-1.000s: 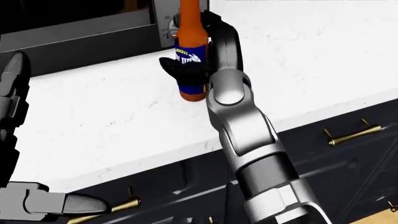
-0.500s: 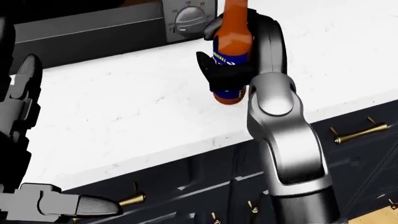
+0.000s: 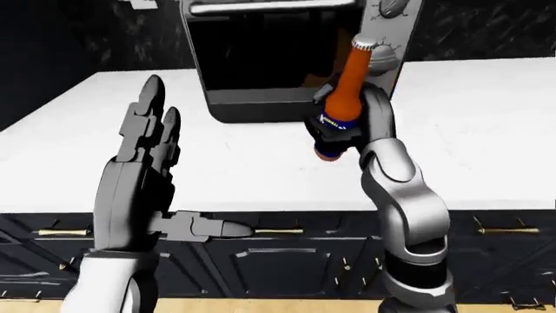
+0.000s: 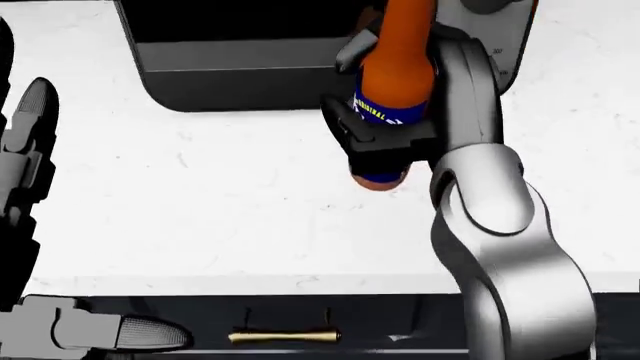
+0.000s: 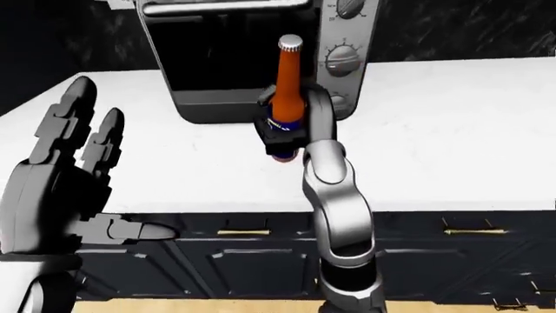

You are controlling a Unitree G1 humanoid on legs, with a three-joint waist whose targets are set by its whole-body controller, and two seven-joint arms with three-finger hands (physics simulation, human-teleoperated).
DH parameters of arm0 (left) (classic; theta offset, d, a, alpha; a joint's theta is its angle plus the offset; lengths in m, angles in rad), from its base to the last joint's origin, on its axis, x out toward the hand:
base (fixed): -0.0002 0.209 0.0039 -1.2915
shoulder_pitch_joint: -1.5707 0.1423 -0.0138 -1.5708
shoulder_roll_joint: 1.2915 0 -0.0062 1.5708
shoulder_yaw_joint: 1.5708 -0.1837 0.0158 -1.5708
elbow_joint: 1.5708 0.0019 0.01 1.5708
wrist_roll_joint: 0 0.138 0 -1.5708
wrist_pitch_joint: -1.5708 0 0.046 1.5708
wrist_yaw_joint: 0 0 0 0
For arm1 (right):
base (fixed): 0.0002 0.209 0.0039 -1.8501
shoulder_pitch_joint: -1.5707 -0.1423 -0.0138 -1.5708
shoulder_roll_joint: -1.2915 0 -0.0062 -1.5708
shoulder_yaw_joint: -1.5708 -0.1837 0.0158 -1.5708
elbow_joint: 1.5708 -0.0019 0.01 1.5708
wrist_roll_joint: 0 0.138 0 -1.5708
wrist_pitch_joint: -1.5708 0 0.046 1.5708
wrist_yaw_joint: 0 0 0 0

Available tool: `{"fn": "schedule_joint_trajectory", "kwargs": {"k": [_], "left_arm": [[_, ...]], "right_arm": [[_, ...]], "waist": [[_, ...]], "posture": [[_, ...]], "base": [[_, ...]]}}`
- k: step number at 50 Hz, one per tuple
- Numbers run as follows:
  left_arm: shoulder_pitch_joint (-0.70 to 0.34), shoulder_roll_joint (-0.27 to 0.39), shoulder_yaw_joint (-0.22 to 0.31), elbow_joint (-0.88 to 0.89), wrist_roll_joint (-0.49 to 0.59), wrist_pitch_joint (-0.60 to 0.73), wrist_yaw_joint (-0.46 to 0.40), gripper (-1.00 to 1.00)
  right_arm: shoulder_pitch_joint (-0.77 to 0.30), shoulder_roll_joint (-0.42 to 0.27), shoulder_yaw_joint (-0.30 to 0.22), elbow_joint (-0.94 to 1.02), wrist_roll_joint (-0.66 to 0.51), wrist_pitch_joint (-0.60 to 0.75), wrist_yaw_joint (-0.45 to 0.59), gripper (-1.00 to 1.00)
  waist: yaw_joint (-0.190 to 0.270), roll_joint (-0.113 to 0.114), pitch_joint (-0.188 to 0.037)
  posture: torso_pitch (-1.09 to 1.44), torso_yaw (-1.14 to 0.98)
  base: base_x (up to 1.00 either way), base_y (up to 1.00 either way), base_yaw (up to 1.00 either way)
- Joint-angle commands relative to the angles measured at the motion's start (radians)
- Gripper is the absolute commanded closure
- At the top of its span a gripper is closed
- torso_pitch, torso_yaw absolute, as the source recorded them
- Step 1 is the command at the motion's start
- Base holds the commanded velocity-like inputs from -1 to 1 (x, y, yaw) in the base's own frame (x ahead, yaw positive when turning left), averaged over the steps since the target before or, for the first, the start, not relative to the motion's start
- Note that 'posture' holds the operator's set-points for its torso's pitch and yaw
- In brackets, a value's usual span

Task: Move the drinks to the dining counter.

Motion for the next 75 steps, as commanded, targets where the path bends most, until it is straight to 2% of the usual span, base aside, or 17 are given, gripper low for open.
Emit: {"fn": "schedule_joint_trajectory", "kwargs": {"k": [1, 5, 7, 8, 15, 21, 23, 34, 37, 38, 41, 49, 52, 53, 63, 66, 75], "left_arm": [[-0.016, 0.016, 0.011, -0.029, -0.009, -0.039, 0.017, -1.0], [-0.016, 0.036, 0.015, -0.029, -0.031, -0.048, 0.037, -1.0], [-0.018, 0.052, 0.016, -0.029, -0.047, -0.055, 0.05, -1.0], [-0.014, 0.055, 0.015, -0.029, -0.047, -0.06, 0.052, -1.0], [-0.005, 0.086, 0.039, -0.029, -0.088, -0.079, 0.075, -1.0], [0.01, 0.119, 0.053, -0.029, -0.12, -0.105, 0.095, -1.0], [0.007, 0.122, 0.051, -0.029, -0.122, -0.105, 0.097, -1.0], [-0.024, 0.146, 0.041, -0.029, -0.15, -0.093, 0.129, -1.0], [-0.023, 0.142, 0.041, -0.029, -0.148, -0.091, 0.127, -1.0], [-0.023, 0.137, 0.04, -0.029, -0.142, -0.089, 0.123, -1.0], [-0.018, 0.124, 0.034, -0.029, -0.125, -0.089, 0.113, -1.0], [-0.016, 0.094, 0.025, -0.029, -0.095, -0.081, 0.093, -1.0], [-0.007, 0.095, 0.021, -0.029, -0.09, -0.089, 0.093, -1.0], [-0.004, 0.094, 0.024, -0.029, -0.09, -0.09, 0.09, -1.0], [-0.029, 0.027, 0.046, -0.029, -0.049, -0.02, 0.034, -1.0], [-0.048, -0.018, 0.066, -0.029, -0.035, 0.026, 0.002, -1.0], [-0.064, 0.021, 0.064, -0.029, -0.088, 0.019, 0.043, -1.0]], "right_arm": [[-0.031, -0.007, -0.022, -0.052, -0.014, -0.043, -0.01, 1.0], [-0.022, 0.008, -0.006, -0.08, -0.018, -0.034, -0.006, 1.0], [-0.02, 0.017, -0.003, -0.084, -0.02, -0.033, -0.006, 1.0], [-0.018, 0.019, 0.0, -0.086, -0.021, -0.035, -0.005, 1.0], [-0.023, 0.028, 0.006, -0.094, -0.024, -0.024, -0.002, 1.0], [-0.025, 0.035, 0.011, -0.109, -0.03, -0.007, -0.004, 1.0], [-0.028, 0.035, 0.01, -0.114, -0.031, -0.002, -0.002, 1.0], [-0.019, 0.035, 0.009, -0.112, -0.032, -0.006, 0.006, 1.0], [-0.017, 0.034, 0.008, -0.108, -0.03, -0.012, 0.006, 1.0], [-0.013, 0.034, 0.008, -0.102, -0.03, -0.019, 0.006, 1.0], [-0.005, 0.037, 0.013, -0.1, -0.032, -0.026, 0.006, 1.0], [0.014, 0.049, 0.031, -0.078, -0.049, -0.064, 0.012, 1.0], [0.019, 0.056, 0.034, -0.075, -0.058, -0.07, 0.016, 1.0], [0.019, 0.057, 0.034, -0.076, -0.059, -0.07, 0.017, 1.0], [0.02, 0.06, 0.032, -0.08, -0.068, -0.066, 0.024, 1.0], [0.014, 0.059, 0.027, -0.078, -0.063, -0.065, 0.024, 1.0], [0.011, 0.051, 0.021, -0.097, -0.053, -0.045, 0.019, 1.0]], "waist": [[-0.008, 0.001, -0.009], [-0.029, -0.05, 0.005], [-0.045, -0.119, -0.019], [-0.042, -0.088, -0.011], [-0.041, -0.043, -0.007], [-0.049, 0.047, -0.007], [-0.044, 0.084, -0.032], [-0.028, -0.031, 0.003], [-0.042, -0.119, -0.024], [-0.044, -0.071, -0.005], [-0.037, -0.08, -0.015], [-0.049, 0.022, -0.003], [-0.047, 0.099, -0.045], [-0.034, 0.072, -0.012], [-0.028, -0.029, 0.002], [-0.04, -0.106, -0.02], [-0.042, -0.031, -0.006]], "posture": [[0.0, 0.0], [0.0, 0.0], [0.0, 0.0], [0.0, 0.0], [0.0, 0.0], [0.0, 0.0], [0.0, 0.0], [0.0, 0.0], [0.0, 0.0], [0.0, 0.0], [0.0, 0.0], [0.0, 0.0], [0.0, 0.0], [0.0, 0.0], [0.0, 0.0], [0.0, 0.0], [0.0, 0.0]], "base": [[0.0, 0.0, 1.0], [0.0, 0.0, 1.0], [0.0, 0.0, 1.0], [0.0, 0.0, 1.0], [0.0, 0.0, 1.0], [0.0, 0.0, 1.0], [0.0, 0.0, 1.0], [0.0, 0.0, 1.0], [0.0, 0.0, 1.0], [0.0, 0.0, 1.0], [0.0, 0.0, 1.0], [0.0, 0.0, 1.0], [0.0, 0.0, 1.0], [0.0, 0.0, 1.0], [0.0, 0.0, 1.0], [0.0, 0.0, 1.0], [0.0, 0.0, 1.0]]}}
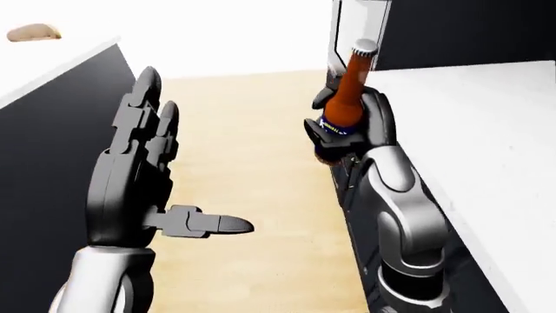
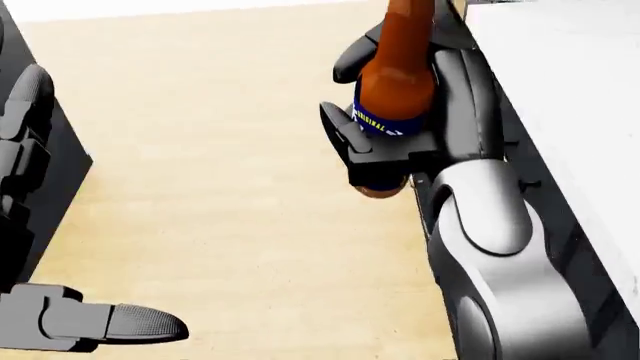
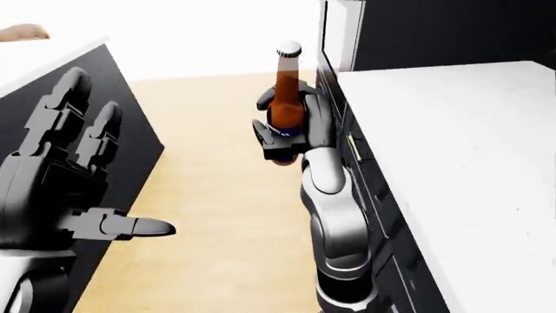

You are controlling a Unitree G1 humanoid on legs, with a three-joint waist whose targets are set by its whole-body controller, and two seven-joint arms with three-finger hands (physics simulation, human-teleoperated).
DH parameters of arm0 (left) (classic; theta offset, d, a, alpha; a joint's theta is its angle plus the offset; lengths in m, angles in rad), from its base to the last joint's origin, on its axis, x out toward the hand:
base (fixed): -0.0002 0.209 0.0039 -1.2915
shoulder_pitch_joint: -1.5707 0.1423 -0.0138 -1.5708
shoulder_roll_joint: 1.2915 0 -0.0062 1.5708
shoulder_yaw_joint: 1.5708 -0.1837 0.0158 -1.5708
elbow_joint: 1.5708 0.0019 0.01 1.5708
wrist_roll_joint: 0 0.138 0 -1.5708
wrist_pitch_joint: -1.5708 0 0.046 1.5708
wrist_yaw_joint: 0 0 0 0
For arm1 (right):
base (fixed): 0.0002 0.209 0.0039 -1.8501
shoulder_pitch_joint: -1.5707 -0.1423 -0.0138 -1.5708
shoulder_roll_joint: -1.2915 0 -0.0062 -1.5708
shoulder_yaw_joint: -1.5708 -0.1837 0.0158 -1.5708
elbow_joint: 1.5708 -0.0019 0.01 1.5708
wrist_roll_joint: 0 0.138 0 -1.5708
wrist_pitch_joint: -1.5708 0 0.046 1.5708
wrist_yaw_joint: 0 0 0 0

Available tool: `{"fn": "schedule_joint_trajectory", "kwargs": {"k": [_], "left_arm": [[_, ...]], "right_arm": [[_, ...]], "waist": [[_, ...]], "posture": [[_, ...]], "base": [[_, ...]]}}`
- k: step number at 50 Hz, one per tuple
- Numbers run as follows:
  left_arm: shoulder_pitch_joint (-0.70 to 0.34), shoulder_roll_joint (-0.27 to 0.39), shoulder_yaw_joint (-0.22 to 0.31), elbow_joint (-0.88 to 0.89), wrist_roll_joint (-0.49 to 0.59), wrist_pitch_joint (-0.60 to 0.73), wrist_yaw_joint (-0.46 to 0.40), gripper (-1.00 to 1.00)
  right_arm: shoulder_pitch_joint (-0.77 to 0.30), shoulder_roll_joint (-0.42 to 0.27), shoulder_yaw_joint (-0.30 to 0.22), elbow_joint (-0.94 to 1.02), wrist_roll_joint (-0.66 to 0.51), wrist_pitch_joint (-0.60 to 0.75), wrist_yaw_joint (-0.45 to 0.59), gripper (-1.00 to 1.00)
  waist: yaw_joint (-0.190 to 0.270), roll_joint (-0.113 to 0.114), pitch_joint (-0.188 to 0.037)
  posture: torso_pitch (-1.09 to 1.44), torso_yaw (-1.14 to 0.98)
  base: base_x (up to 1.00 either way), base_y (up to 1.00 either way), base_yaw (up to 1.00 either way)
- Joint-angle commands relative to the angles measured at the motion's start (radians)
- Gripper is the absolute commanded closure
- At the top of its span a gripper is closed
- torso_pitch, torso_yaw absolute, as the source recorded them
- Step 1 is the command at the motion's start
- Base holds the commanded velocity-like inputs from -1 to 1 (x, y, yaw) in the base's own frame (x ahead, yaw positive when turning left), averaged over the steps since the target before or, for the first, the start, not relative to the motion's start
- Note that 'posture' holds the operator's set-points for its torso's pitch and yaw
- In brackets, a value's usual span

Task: Move the drinks to the dining counter.

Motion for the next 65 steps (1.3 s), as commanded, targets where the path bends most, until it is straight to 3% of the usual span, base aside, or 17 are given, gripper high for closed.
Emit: {"fn": "schedule_joint_trajectory", "kwargs": {"k": [1, 4, 6, 18, 21, 23, 30, 33, 35, 36, 46, 49, 50, 53, 60, 63, 65], "left_arm": [[-0.014, 0.02, 0.015, -0.017, -0.003, -0.036, 0.022, -1.0], [-0.012, 0.043, 0.009, -0.017, -0.013, -0.051, 0.039, -1.0], [-0.008, 0.07, 0.0, -0.017, -0.032, -0.072, 0.062, -1.0], [0.018, 0.087, -0.013, -0.017, -0.026, -0.108, 0.068, -1.0], [0.018, 0.09, -0.014, -0.017, -0.027, -0.11, 0.07, -1.0], [0.019, 0.092, -0.014, -0.017, -0.03, -0.112, 0.073, -1.0], [0.018, 0.084, -0.022, -0.017, -0.019, -0.111, 0.069, -1.0], [0.007, 0.08, -0.024, -0.017, -0.03, -0.1, 0.074, -1.0], [0.001, 0.09, -0.023, -0.017, -0.041, -0.1, 0.082, -1.0], [0.0, 0.097, -0.025, -0.017, -0.045, -0.104, 0.088, -1.0], [-0.007, 0.114, -0.029, -0.017, -0.06, -0.107, 0.105, -1.0], [0.004, 0.106, -0.034, -0.017, -0.045, -0.115, 0.096, -1.0], [0.008, 0.102, -0.034, -0.017, -0.04, -0.117, 0.091, -1.0], [0.009, 0.111, -0.034, -0.017, -0.05, -0.123, 0.099, -1.0], [0.015, 0.102, -0.034, -0.017, -0.039, -0.122, 0.092, -1.0], [0.017, 0.091, -0.039, -0.017, -0.025, -0.12, 0.081, -1.0], [0.016, 0.094, -0.04, -0.017, -0.027, -0.12, 0.086, -1.0]], "right_arm": [[-0.038, 0.004, 0.01, -0.039, 0.011, -0.036, 0.004, 1.0], [-0.037, 0.004, 0.008, -0.041, 0.018, -0.034, 0.003, 1.0], [-0.036, 0.004, 0.007, -0.037, 0.024, -0.038, 0.002, 1.0], [-0.038, -0.001, 0.008, -0.05, 0.035, -0.027, -0.008, 1.0], [-0.04, -0.001, 0.008, -0.06, 0.036, -0.018, -0.009, 1.0], [-0.04, -0.002, 0.004, -0.062, 0.04, -0.016, -0.008, 1.0], [-0.041, -0.01, -0.001, -0.061, 0.047, -0.02, -0.005, 1.0], [-0.044, -0.014, -0.005, -0.062, 0.049, -0.017, -0.005, 1.0], [-0.046, -0.017, -0.009, -0.063, 0.053, -0.016, -0.004, 1.0], [-0.047, -0.019, -0.01, -0.066, 0.055, -0.012, -0.005, 1.0], [-0.049, -0.021, -0.012, -0.07, 0.069, -0.005, -0.008, 1.0], [-0.039, -0.018, -0.01, -0.066, 0.071, -0.016, -0.01, 1.0], [-0.036, -0.02, -0.01, -0.064, 0.071, -0.02, -0.01, 1.0], [-0.035, -0.019, -0.009, -0.076, 0.072, -0.008, -0.014, 1.0], [-0.031, -0.021, -0.012, -0.071, 0.074, -0.014, -0.015, 1.0], [-0.037, -0.019, -0.026, -0.065, 0.085, -0.012, -0.033, 1.0], [-0.035, -0.023, -0.018, -0.066, 0.086, -0.012, -0.036, 1.0]], "waist": [[0.003, -0.001, -0.016], [-0.001, 0.047, -0.018], [0.003, 0.111, -0.04], [0.018, -0.024, -0.008], [0.015, -0.082, -0.045], [0.011, -0.069, -0.012], [0.003, 0.001, -0.014], [-0.001, 0.049, -0.017], [0.005, 0.114, -0.041], [0.015, 0.083, -0.024], [0.02, -0.016, -0.007], [0.004, -0.1, -0.031], [0.002, -0.062, -0.017], [0.01, -0.067, -0.026], [-0.015, 0.017, -0.012], [-0.031, 0.082, -0.033], [-0.027, 0.055, -0.012]], "posture": [[0.0, 0.0], [0.0, 0.0], [0.0, 0.0], [0.0, 0.0], [0.0, 0.0], [0.0, 0.0], [0.0, 0.0], [0.0, 0.0], [0.0, 0.0], [0.0, 0.0], [0.0, 0.0], [0.0, 0.0], [0.0, 0.0], [0.0, 0.0], [0.0, 0.0], [0.0, 0.0], [0.0, 0.0]], "base": [[0.0, 0.0, 1.0], [0.0, 0.0, 1.0], [0.0, 0.0, 1.0], [0.0, 0.0, 1.0], [0.0, 0.0, 1.0], [0.0, 0.0, 1.0], [0.0, 0.0, 1.0], [0.0, 0.0, 1.0], [0.0, 0.0, 1.0], [0.0, 0.0, 1.0], [0.0, 0.0, 1.0], [0.0, 0.0, 1.0], [0.0, 0.0, 1.0], [0.0, 0.0, 1.0], [0.0, 0.0, 0.89], [0.0, 0.0, 0.0], [0.0, 0.0, 0.0]]}}
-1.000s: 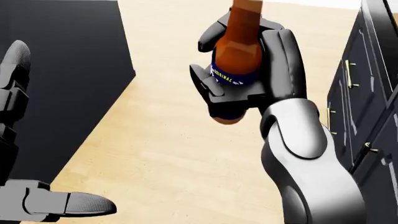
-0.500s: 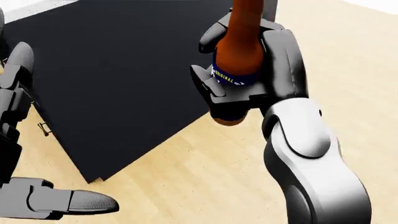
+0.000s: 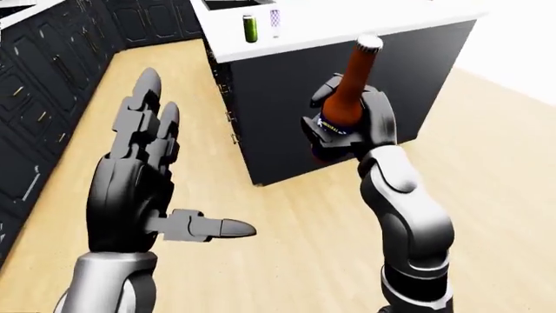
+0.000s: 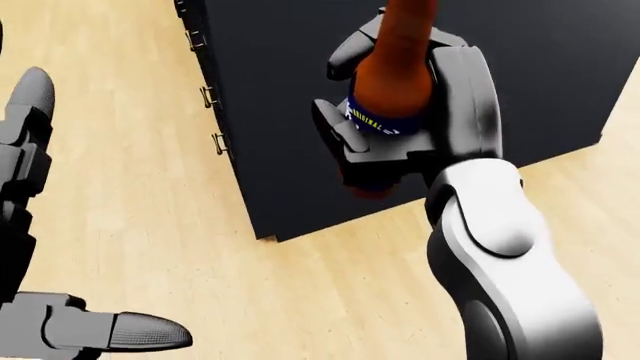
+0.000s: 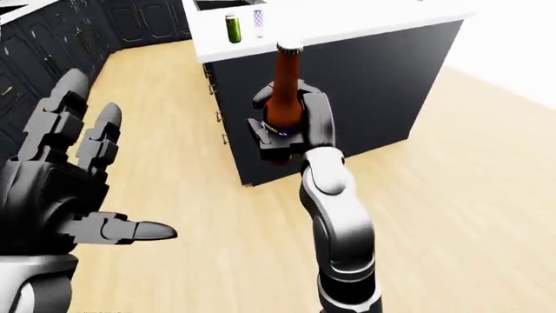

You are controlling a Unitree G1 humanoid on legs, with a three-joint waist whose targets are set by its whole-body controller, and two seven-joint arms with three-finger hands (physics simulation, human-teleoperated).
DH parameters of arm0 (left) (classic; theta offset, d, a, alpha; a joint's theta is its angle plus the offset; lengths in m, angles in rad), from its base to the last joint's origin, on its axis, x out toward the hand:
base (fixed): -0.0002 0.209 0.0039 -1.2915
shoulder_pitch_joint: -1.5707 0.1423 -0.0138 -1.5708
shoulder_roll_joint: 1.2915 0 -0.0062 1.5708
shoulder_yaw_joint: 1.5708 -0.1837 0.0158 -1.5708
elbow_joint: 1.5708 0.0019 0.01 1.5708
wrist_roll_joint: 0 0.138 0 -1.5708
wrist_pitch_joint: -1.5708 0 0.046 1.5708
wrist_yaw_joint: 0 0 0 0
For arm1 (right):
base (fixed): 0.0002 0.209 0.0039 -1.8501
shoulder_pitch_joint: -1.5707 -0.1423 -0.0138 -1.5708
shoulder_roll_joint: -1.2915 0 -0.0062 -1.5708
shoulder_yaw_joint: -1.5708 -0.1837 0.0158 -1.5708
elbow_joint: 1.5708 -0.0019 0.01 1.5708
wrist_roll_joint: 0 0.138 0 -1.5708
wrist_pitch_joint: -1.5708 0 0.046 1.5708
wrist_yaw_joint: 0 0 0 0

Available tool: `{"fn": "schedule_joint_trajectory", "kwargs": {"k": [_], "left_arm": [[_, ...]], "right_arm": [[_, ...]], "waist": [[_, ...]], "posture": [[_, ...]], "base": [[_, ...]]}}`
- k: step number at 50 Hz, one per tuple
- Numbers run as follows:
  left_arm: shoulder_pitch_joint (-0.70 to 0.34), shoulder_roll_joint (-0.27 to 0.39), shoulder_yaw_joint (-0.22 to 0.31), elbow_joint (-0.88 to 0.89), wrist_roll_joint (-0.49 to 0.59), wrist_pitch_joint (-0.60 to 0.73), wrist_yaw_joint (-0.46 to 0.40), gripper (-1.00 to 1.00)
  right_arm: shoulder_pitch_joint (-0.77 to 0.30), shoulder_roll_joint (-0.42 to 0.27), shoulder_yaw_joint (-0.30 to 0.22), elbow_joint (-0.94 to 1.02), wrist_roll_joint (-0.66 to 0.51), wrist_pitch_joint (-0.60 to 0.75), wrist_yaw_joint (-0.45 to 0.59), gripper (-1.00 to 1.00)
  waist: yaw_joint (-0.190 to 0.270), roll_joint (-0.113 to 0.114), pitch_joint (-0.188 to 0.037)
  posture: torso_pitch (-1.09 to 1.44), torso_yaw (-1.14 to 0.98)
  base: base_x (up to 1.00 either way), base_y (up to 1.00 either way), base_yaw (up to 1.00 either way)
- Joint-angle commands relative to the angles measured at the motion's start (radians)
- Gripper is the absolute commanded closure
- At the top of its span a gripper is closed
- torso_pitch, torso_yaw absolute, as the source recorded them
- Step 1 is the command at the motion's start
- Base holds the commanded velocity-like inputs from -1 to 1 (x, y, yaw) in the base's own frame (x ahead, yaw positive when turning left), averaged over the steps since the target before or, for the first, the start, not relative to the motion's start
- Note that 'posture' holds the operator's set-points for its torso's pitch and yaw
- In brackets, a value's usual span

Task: Move the drinks to the dining counter.

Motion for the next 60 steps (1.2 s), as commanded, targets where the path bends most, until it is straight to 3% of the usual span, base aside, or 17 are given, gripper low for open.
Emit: {"fn": "schedule_joint_trajectory", "kwargs": {"k": [1, 3, 8, 14, 20, 23, 24, 33, 35, 37, 39, 41, 44, 46, 48, 56, 60], "left_arm": [[-0.016, 0.011, 0.014, -0.021, 0.007, -0.019, 0.001, -1.0], [-0.018, 0.01, 0.013, -0.021, 0.006, -0.017, 0.002, -1.0], [-0.015, -0.003, 0.013, -0.021, 0.02, -0.012, -0.011, -1.0], [-0.024, 0.003, 0.013, -0.021, 0.01, -0.008, -0.003, -1.0], [-0.029, 0.002, 0.009, -0.021, 0.012, -0.004, -0.003, -1.0], [-0.031, -0.002, 0.003, -0.021, 0.019, -0.003, -0.003, -1.0], [-0.028, -0.005, 0.003, -0.021, 0.024, -0.003, -0.008, -1.0], [-0.005, -0.048, 0.004, -0.02, 0.072, -0.001, -0.052, -1.0], [-0.002, -0.049, 0.004, -0.02, 0.075, -0.004, -0.055, -1.0], [0.0, -0.058, 0.006, -0.02, 0.082, -0.001, -0.064, -1.0], [0.001, -0.064, 0.006, -0.02, 0.088, 0.001, -0.069, -1.0], [0.0, -0.062, 0.005, -0.02, 0.087, 0.001, -0.066, -1.0], [0.005, -0.06, 0.006, -0.02, 0.086, -0.004, -0.066, -1.0], [0.003, -0.057, 0.008, -0.02, 0.081, -0.003, -0.063, -1.0], [0.003, -0.051, 0.009, -0.02, 0.075, -0.006, -0.057, -1.0], [-0.009, -0.072, 0.008, -0.02, 0.09, 0.014, -0.071, -1.0], [-0.018, -0.062, 0.007, -0.02, 0.077, 0.016, -0.06, -1.0]], "right_arm": [[-0.031, -0.011, -0.018, -0.035, -0.006, -0.03, -0.014, 1.0], [-0.031, -0.012, -0.014, -0.036, -0.005, -0.022, -0.008, 1.0], [-0.028, -0.011, -0.012, -0.041, -0.006, -0.019, -0.003, 1.0], [-0.029, -0.012, -0.011, -0.042, -0.014, -0.021, 0.005, 1.0], [-0.03, -0.014, -0.016, -0.044, -0.013, -0.02, 0.008, 1.0], [-0.031, -0.016, -0.016, -0.041, -0.013, -0.021, 0.01, 1.0], [-0.03, -0.016, -0.016, -0.044, -0.013, -0.019, 0.01, 1.0], [-0.017, -0.01, -0.01, -0.037, -0.019, -0.038, 0.014, 1.0], [-0.016, -0.009, -0.01, -0.034, -0.02, -0.04, 0.014, 1.0], [-0.014, -0.008, -0.009, -0.035, -0.02, -0.04, 0.013, 1.0], [-0.014, -0.008, -0.01, -0.033, -0.02, -0.042, 0.014, 1.0], [-0.015, -0.007, -0.014, -0.029, -0.017, -0.042, 0.012, 1.0], [-0.014, -0.008, -0.009, -0.04, -0.019, -0.04, 0.011, 1.0], [-0.013, -0.008, -0.008, -0.045, -0.019, -0.041, 0.014, 1.0], [-0.013, -0.009, -0.004, -0.059, -0.021, -0.039, 0.018, 1.0], [-0.017, -0.009, -0.008, -0.075, -0.019, -0.028, 0.027, 1.0], [-0.021, -0.012, -0.009, -0.082, -0.02, -0.017, 0.03, 1.0]], "waist": [[-0.007, 0.012, -0.023], [-0.001, -0.008, -0.045], [0.014, 0.033, -0.017], [0.049, 0.001, -0.007], [0.091, -0.066, -0.016], [0.083, -0.151, -0.025], [0.08, -0.098, -0.002], [0.058, -0.071, -0.029], [0.088, -0.003, -0.034], [0.067, -0.014, 0.025], [0.076, 0.002, -0.029], [0.068, 0.027, -0.015], [0.049, -0.02, -0.021], [0.003, -0.152, -0.014], [0.013, -0.091, -0.016], [0.021, -0.03, -0.023], [0.034, 0.053, -0.042]], "posture": [[0.0, 0.0], [0.0, 0.0], [0.0, 0.0], [0.0, 0.0], [0.0, 0.0], [0.0, 0.0], [0.0, 0.0], [0.0, 0.0], [0.0, 0.0], [0.0, 0.0], [0.0, 0.0], [0.0, 0.0], [0.0, 0.0], [0.0, 0.0], [0.0, 0.0], [0.0, 0.0], [0.0, 0.0]], "base": [[0.0, 0.0, 0.0], [0.08, -0.22, 0.0], [0.35, -0.64, 0.0], [0.54, -0.68, 0.0], [0.7, -0.61, 0.0], [0.74, -0.61, 0.0], [0.89, -0.59, 0.0], [0.95, -0.46, 0.0], [0.96, -0.43, 0.0], [0.91, -0.34, 0.0], [0.82, -0.29, 0.0], [0.54, -0.16, 0.0], [0.0, 0.0, 0.0], [0.0, 0.0, 0.0], [0.0, 0.0, 0.33], [0.0, 0.0, 1.0], [0.0, 0.0, 1.0]]}}
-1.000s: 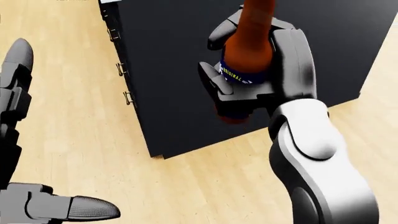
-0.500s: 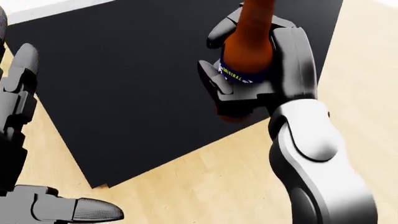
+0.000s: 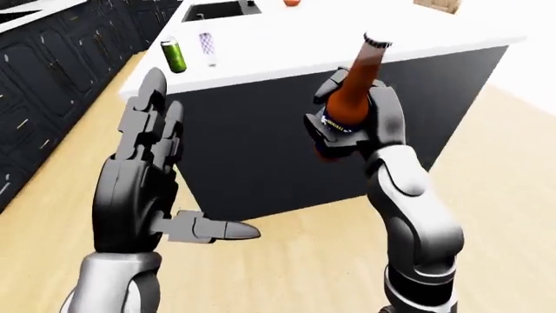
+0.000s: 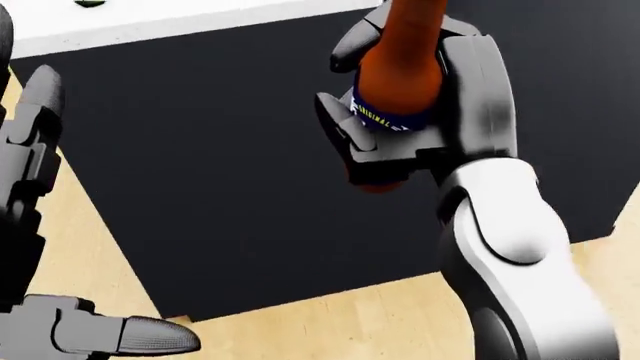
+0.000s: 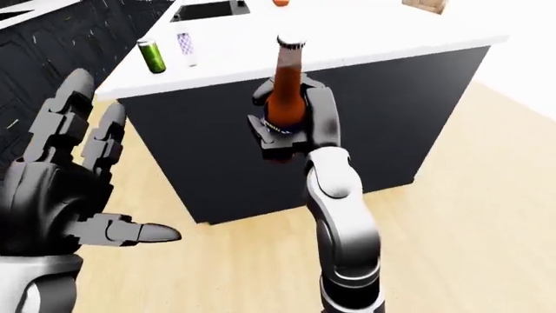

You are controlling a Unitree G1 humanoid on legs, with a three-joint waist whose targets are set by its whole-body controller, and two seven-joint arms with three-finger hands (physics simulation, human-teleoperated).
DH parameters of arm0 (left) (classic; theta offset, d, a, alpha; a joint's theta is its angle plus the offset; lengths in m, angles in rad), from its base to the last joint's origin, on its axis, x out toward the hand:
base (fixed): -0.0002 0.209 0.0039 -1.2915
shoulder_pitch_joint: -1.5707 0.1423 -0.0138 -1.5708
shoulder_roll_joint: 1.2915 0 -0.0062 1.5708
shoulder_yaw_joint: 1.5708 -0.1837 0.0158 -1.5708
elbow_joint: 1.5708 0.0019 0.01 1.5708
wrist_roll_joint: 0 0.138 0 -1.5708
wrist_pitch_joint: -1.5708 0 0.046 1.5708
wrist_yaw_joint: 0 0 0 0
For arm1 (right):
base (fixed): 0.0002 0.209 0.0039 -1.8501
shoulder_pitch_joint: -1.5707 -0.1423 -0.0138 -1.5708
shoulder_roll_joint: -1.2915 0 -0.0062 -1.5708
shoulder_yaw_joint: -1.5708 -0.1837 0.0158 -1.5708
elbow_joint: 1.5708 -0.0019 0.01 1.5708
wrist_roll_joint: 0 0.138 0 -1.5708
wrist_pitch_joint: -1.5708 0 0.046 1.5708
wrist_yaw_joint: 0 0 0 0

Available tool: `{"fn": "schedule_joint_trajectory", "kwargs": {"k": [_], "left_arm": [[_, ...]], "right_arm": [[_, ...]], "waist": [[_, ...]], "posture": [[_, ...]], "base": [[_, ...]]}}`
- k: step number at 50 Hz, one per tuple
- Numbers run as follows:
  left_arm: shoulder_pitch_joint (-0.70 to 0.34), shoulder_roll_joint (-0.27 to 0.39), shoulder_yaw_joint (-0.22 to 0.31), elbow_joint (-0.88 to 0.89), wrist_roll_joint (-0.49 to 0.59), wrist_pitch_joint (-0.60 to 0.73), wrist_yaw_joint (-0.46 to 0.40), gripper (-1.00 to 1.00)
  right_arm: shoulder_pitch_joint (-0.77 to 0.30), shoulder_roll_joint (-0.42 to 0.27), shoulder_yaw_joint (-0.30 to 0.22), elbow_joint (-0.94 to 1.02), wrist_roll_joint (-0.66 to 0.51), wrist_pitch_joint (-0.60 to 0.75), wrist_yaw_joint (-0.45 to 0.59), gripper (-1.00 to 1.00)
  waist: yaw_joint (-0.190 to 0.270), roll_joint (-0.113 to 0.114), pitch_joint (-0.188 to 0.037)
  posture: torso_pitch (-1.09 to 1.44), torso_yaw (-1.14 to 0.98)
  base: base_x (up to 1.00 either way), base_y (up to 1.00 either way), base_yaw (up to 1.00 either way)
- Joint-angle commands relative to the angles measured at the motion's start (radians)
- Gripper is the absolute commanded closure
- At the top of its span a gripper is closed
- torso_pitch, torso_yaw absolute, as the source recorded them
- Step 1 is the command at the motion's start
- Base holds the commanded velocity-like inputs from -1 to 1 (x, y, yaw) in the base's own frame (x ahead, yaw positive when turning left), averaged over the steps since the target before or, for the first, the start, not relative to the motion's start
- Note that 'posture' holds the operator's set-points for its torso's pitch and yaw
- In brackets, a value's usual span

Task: Move the drinks to the dining counter.

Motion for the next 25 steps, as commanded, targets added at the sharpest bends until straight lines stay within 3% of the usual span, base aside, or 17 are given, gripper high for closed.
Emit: {"fn": "schedule_joint_trajectory", "kwargs": {"k": [1, 2, 3, 5, 7, 9, 10, 11, 12, 14, 15, 17, 23, 25], "left_arm": [[-0.017, 0.007, 0.015, -0.013, 0.003, -0.005, 0.008, -1.0], [-0.021, 0.006, 0.015, -0.013, 0.003, 0.0, 0.008, -1.0], [-0.023, 0.005, 0.017, -0.013, 0.003, 0.002, 0.006, -1.0], [-0.027, -0.004, 0.019, -0.013, 0.01, 0.011, -0.002, -1.0], [-0.03, -0.01, 0.016, -0.013, 0.02, 0.017, -0.008, -1.0], [-0.034, -0.005, 0.004, -0.013, 0.02, 0.016, -0.004, -1.0], [-0.041, -0.006, 0.009, -0.013, 0.011, 0.023, 0.003, -1.0], [-0.041, -0.005, 0.01, -0.013, 0.009, 0.023, 0.005, -1.0], [-0.041, -0.001, 0.009, -0.013, 0.007, 0.02, 0.007, -1.0], [-0.043, 0.003, 0.006, -0.013, 0.005, 0.019, 0.011, -1.0], [-0.042, 0.003, 0.005, -0.013, 0.006, 0.017, 0.011, -1.0], [-0.041, 0.002, 0.004, -0.013, 0.008, 0.017, 0.01, -1.0], [-0.041, -0.008, 0.001, -0.013, 0.019, 0.021, 0.003, -1.0], [-0.036, -0.012, 0.0, -0.013, 0.026, 0.019, -0.003, -1.0]], "right_arm": [[-0.026, -0.005, -0.008, -0.025, -0.001, -0.013, 0.0, 1.0], [-0.028, -0.007, -0.009, -0.027, 0.0, -0.01, 0.001, 1.0], [-0.028, -0.007, -0.01, -0.026, 0.0, -0.011, 0.001, 1.0], [-0.025, -0.009, -0.011, -0.025, 0.0, -0.015, 0.004, 1.0], [-0.028, -0.013, -0.014, -0.021, -0.001, -0.016, 0.005, 1.0], [-0.024, -0.015, -0.016, -0.017, 0.0, -0.02, 0.006, 1.0], [-0.021, -0.016, -0.017, -0.019, 0.0, -0.021, 0.007, 1.0], [-0.022, -0.016, -0.019, -0.019, 0.001, -0.019, 0.006, 1.0], [-0.023, -0.017, -0.018, -0.022, 0.0, -0.014, 0.004, 1.0], [-0.022, -0.018, -0.019, -0.019, -0.001, -0.018, 0.002, 1.0], [-0.02, -0.019, -0.02, -0.017, -0.001, -0.021, 0.002, 1.0], [-0.02, -0.019, -0.022, -0.016, 0.0, -0.02, -0.001, 1.0], [-0.011, -0.019, -0.017, -0.023, 0.003, -0.029, 0.002, 1.0], [-0.007, -0.019, -0.019, -0.024, 0.002, -0.031, 0.001, 1.0]], "waist": [[0.002, 0.003, -0.024], [0.0, 0.015, -0.02], [0.015, 0.011, -0.029], [0.025, -0.015, -0.041], [0.022, -0.044, -0.028], [0.01, -0.085, -0.007], [0.004, -0.118, -0.013], [-0.018, -0.167, -0.032], [-0.014, -0.118, -0.024], [-0.027, -0.133, -0.031], [-0.032, -0.128, -0.026], [-0.024, -0.114, -0.04], [-0.029, -0.081, -0.01], [-0.012, -0.057, -0.028]], "posture": [[0.0, 0.0], [0.0, 0.0], [0.0, 0.0], [0.0, 0.0], [0.0, 0.0], [0.0, 0.0], [0.0, 0.0], [0.0, 0.0], [0.0, 0.0], [0.0, 0.0], [0.0, 0.0], [0.0, 0.0], [0.0, 0.0], [0.0, 0.0]], "base": [[0.0, 0.0, 1.0], [0.0, 0.0, 1.0], [0.0, 0.0, 1.0], [0.0, 0.0, 1.0], [0.0, 0.0, 1.0], [0.0, 0.0, 1.0], [0.0, 0.0, 1.0], [0.0, 0.0, 1.0], [0.0, 0.0, 1.0], [0.0, 0.0, 0.74], [0.0, 0.0, 0.0], [0.0, 0.0, 0.0], [0.0, 0.0, 0.0], [0.0, 0.0, 0.64]]}}
